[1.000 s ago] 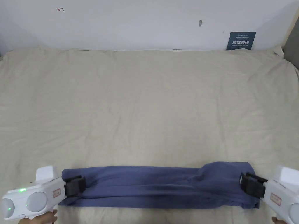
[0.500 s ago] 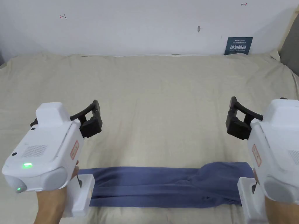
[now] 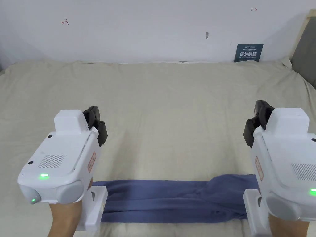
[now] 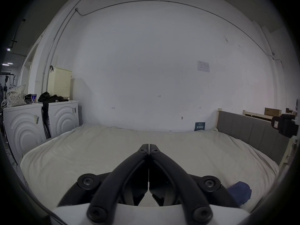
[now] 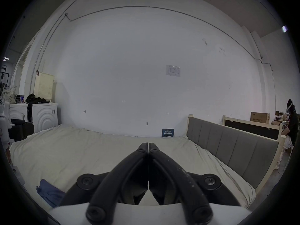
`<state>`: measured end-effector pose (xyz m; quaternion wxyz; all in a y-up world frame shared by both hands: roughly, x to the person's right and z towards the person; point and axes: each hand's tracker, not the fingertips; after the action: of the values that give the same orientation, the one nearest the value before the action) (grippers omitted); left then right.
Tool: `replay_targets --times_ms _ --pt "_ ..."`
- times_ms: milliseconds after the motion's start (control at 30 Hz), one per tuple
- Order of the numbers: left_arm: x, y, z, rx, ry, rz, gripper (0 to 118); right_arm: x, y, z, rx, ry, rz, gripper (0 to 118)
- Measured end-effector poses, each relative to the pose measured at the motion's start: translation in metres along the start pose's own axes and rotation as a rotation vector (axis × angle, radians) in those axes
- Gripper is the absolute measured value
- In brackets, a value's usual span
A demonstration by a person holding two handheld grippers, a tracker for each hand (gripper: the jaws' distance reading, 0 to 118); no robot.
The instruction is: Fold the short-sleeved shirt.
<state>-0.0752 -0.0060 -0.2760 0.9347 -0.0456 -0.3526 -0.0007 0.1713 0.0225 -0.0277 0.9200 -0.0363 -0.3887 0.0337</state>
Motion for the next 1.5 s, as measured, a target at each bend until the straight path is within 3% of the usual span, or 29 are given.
replay_targets --times_ms 133,400,567,667,700,733,767,800,833,867,1033,1067,1133,1233,1300,1500 --pt "-0.018 -0.005 -0.008 -0.098 -0.066 0.085 0 0.001 -0.001 -0.001 -0.009 0.002 0.003 2" --pt "-0.099 -0.042 -0.041 -0.465 -0.229 0.355 0 -0.004 -0.009 -0.011 -0.042 0.013 0.019 2" --pt "-0.154 -0.087 -0.052 -0.671 -0.213 0.544 4 -0.011 -0.017 -0.024 -0.076 0.020 0.033 2" --pt "-0.178 -0.113 -0.050 -0.729 -0.178 0.556 10 -0.016 -0.023 -0.032 -0.101 0.023 0.038 2" --pt "-0.186 -0.122 -0.050 -0.762 -0.180 0.585 17 -0.018 -0.025 -0.035 -0.109 0.024 0.040 2" --pt "-0.194 -0.131 -0.050 -0.792 -0.200 0.610 32 -0.020 -0.027 -0.038 -0.118 0.024 0.043 2" --pt "-0.199 -0.140 -0.051 -0.835 -0.201 0.627 55 -0.022 -0.030 -0.040 -0.126 0.024 0.045 2" --pt "-0.200 -0.147 -0.052 -0.851 -0.179 0.628 86 -0.024 -0.032 -0.042 -0.135 0.025 0.045 2" --pt "-0.203 -0.153 -0.052 -0.851 -0.184 0.616 103 -0.026 -0.035 -0.044 -0.146 0.027 0.040 2" --pt "-0.206 -0.159 -0.053 -0.854 -0.189 0.612 109 -0.028 -0.037 -0.046 -0.156 0.025 0.037 2" --pt "-0.215 -0.185 -0.063 -0.914 -0.207 0.634 108 -0.039 -0.045 -0.054 -0.195 0.029 0.060 2" --pt "-0.215 -0.189 -0.064 -0.914 -0.207 0.635 103 -0.041 -0.047 -0.054 -0.198 0.028 0.070 2" --pt "-0.228 -0.206 -0.071 -0.921 -0.204 0.620 81 -0.043 -0.048 -0.056 -0.205 0.031 0.075 2" --pt "-0.226 -0.204 -0.068 -0.898 -0.176 0.603 57 -0.043 -0.048 -0.057 -0.211 0.034 0.070 2" --pt "-0.220 -0.204 -0.066 -0.899 -0.174 0.592 26 -0.043 -0.047 -0.058 -0.213 0.036 0.059 2" --pt "-0.190 -0.199 -0.067 -0.906 -0.165 0.497 8 -0.039 -0.043 -0.055 -0.207 0.038 0.042 2"
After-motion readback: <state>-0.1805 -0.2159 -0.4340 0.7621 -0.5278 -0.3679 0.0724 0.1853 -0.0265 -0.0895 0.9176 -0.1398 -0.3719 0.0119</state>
